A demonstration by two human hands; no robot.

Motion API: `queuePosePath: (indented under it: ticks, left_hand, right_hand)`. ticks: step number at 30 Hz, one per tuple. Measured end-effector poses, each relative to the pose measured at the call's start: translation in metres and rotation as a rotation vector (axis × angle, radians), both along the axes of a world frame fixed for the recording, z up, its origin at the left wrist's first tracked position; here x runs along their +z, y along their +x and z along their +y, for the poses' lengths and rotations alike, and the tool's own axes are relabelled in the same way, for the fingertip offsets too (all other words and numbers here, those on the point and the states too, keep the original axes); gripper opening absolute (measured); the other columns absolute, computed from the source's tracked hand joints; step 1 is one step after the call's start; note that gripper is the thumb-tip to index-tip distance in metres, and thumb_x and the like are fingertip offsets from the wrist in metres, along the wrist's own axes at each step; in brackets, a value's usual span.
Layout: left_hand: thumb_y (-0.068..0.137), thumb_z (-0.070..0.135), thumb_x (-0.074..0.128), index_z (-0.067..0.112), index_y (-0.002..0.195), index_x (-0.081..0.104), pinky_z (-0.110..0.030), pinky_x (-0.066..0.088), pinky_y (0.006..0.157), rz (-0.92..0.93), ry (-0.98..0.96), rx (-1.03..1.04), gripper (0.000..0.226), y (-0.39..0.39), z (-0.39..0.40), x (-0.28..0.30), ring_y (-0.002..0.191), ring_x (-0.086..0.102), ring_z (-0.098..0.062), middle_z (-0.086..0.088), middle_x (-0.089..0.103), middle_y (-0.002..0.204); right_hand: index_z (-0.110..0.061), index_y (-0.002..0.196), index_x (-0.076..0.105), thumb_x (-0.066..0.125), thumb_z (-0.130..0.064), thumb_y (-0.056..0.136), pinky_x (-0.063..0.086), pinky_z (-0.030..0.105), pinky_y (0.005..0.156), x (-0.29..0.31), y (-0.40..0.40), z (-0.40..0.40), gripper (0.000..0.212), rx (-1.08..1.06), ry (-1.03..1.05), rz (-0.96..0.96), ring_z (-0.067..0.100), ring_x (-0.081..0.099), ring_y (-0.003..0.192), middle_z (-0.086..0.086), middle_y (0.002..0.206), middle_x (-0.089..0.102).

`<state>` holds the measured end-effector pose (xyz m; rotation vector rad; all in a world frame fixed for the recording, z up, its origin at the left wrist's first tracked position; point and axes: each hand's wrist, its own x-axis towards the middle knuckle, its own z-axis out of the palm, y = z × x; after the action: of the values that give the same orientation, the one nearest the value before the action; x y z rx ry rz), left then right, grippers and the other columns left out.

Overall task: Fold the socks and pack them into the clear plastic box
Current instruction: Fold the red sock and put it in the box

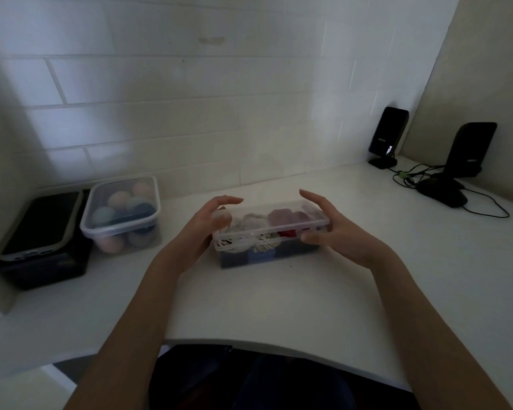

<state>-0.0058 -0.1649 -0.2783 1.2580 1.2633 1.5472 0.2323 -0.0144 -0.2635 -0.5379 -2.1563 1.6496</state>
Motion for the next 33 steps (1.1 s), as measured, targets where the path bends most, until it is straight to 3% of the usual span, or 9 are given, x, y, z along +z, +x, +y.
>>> queuePosePath:
  ticks: [3,5,9,12,16,21,24,28,33]
  left_hand:
    - [0.053,0.052,0.083,0.030,0.127,0.051,-0.045,0.051,0.087,-0.046,-0.007,-0.079,0.083,-0.006,0.000,-0.002,0.106,0.062,-0.036,-0.010,0.062,0.110]
    - [0.055,0.048,0.084,0.031,0.129,0.047,-0.039,0.054,0.085,-0.063,0.021,-0.090,0.085,-0.007,0.001,-0.002,0.109,0.062,-0.033,-0.007,0.066,0.114]
    - [0.073,0.040,0.072,0.026,0.113,0.059,-0.033,0.055,0.076,-0.078,0.073,0.184,0.044,0.001,0.007,-0.002,0.103,0.065,-0.025,0.004,0.071,0.103]
    - [0.090,0.035,0.056,0.023,0.094,0.063,-0.035,0.051,0.079,-0.017,0.094,0.474,0.014,0.005,0.013,-0.003,0.093,0.067,-0.019,0.004,0.069,0.095]
    - [0.091,0.037,0.055,0.017,0.096,0.050,-0.032,0.051,0.078,0.060,0.070,0.754,0.022,0.004,0.017,-0.008,0.086,0.063,-0.016,-0.002,0.063,0.094]
    - [0.074,0.021,0.071,0.020,0.075,0.037,-0.013,0.033,0.058,0.354,0.270,1.087,0.034,0.000,0.009,-0.002,0.062,0.041,-0.006,0.008,0.041,0.070]
    - [0.075,0.014,0.069,0.020,0.066,0.037,-0.015,0.030,0.055,0.560,0.378,1.048,0.034,0.006,0.006,0.001,0.057,0.037,-0.009,0.004,0.039,0.064]
    - [0.084,0.026,0.058,0.017,0.067,0.044,-0.014,0.032,0.051,0.558,0.438,0.933,0.024,0.019,-0.002,0.015,0.052,0.040,-0.004,0.007,0.042,0.056]
    - [0.087,0.031,0.050,0.013,0.068,0.060,-0.023,0.044,0.049,1.060,0.454,0.636,0.028,0.048,-0.004,0.041,0.049,0.052,-0.013,0.005,0.057,0.058]
  right_hand:
    - [-0.037,0.130,0.042,0.067,-0.044,0.075,0.052,0.023,0.082,0.000,-0.007,-0.005,0.061,-0.173,-0.005,0.080,0.011,0.063,0.105,-0.005,0.122,0.060]
    - [-0.031,0.128,0.035,0.060,-0.063,0.067,0.049,0.025,0.082,-0.001,-0.015,-0.010,0.073,-0.327,0.010,0.079,0.010,0.065,0.100,-0.002,0.119,0.063]
    - [-0.019,0.109,0.035,0.050,-0.072,0.064,0.041,0.020,0.068,-0.002,-0.029,-0.018,0.071,-0.488,0.087,0.074,0.005,0.058,0.086,-0.007,0.098,0.059]
    - [-0.015,0.086,0.051,0.058,-0.056,0.079,0.040,0.026,0.082,-0.003,-0.028,-0.014,0.043,-0.550,0.227,0.123,0.005,0.055,0.092,-0.009,0.099,0.056]
    - [-0.035,0.087,0.069,0.073,-0.044,0.072,0.034,0.023,0.094,0.006,-0.016,-0.011,0.018,-0.391,0.440,0.047,0.003,0.040,0.119,-0.011,0.126,0.044]
    - [-0.050,0.093,0.065,0.073,-0.057,0.061,0.028,0.017,0.090,0.018,-0.007,-0.015,0.033,-0.231,0.591,-0.087,0.002,0.036,0.107,-0.019,0.108,0.047]
    - [-0.041,0.084,0.071,0.076,-0.042,0.070,0.033,0.008,0.080,0.019,-0.015,-0.019,0.015,-0.147,0.622,-0.081,-0.001,0.047,0.094,-0.017,0.092,0.058]
    - [-0.028,0.075,0.067,0.074,-0.020,0.075,0.044,0.020,0.070,0.031,-0.027,-0.016,0.010,-0.127,0.646,-0.193,0.008,0.057,0.074,-0.011,0.078,0.063]
    - [-0.027,0.072,0.067,0.071,-0.010,0.075,0.043,0.021,0.066,0.049,-0.032,-0.012,0.018,-0.006,0.699,-0.402,0.009,0.054,0.068,-0.008,0.074,0.061]
